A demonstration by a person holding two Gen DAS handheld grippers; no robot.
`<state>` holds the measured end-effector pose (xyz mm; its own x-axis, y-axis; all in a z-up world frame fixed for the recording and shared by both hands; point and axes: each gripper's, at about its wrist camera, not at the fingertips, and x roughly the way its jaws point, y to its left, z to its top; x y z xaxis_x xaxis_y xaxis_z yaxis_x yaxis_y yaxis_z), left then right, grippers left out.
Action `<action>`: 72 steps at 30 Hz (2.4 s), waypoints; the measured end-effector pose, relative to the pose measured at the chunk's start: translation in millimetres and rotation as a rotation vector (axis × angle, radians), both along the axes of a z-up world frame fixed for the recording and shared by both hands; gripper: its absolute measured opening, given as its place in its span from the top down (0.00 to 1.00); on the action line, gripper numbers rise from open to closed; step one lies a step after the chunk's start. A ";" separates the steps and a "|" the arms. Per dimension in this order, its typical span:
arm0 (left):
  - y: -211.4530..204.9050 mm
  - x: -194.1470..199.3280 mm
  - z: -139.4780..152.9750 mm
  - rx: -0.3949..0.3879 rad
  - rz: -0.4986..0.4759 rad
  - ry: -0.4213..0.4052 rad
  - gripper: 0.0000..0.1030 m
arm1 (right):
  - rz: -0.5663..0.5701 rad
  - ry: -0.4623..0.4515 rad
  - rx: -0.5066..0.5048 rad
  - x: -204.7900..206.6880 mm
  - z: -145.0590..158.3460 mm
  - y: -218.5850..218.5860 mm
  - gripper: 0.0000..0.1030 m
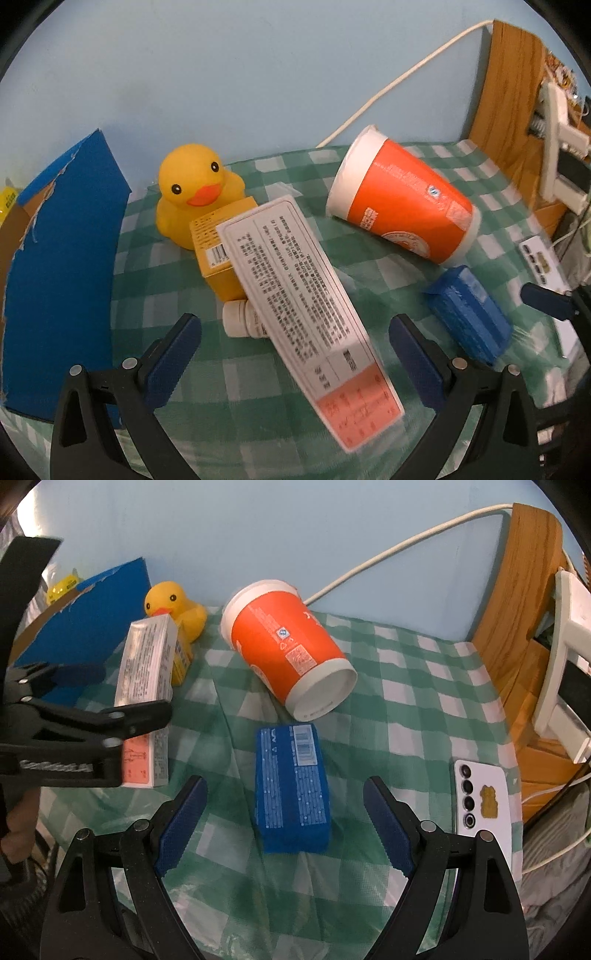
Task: Organize objects
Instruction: 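Grasp the white-and-pink medicine box with the left gripper while the right gripper grasps the blue box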
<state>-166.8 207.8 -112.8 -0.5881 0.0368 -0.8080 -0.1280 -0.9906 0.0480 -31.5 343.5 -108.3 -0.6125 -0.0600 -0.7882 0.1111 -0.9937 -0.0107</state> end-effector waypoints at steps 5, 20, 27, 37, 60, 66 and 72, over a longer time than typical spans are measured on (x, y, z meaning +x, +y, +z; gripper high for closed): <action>-3.5 -7.5 -15.3 0.019 0.004 -0.052 0.01 | 0.005 0.001 0.024 -3.0 -7.9 -3.2 0.17; -39.9 28.9 -8.6 0.036 -0.163 0.039 0.33 | -0.029 -0.019 -0.007 -19.7 -28.8 -1.8 0.17; -59.2 32.1 -9.1 0.052 -0.185 0.043 0.33 | -0.047 0.016 -0.072 -16.0 -24.5 2.5 0.50; -45.3 28.3 -6.9 0.006 -0.197 0.074 0.22 | -0.009 0.013 -0.014 -17.3 -27.2 -4.7 0.51; -39.1 38.5 -12.7 0.004 -0.247 0.078 0.52 | -0.004 0.012 -0.023 -16.2 -27.5 -6.4 0.58; -43.5 45.7 0.9 0.044 -0.260 0.099 0.54 | -0.003 0.037 -0.060 -14.3 -18.2 -3.8 0.58; -49.7 48.2 15.4 0.078 -0.264 0.119 0.58 | 0.006 0.051 -0.068 -13.1 -8.9 -5.9 0.58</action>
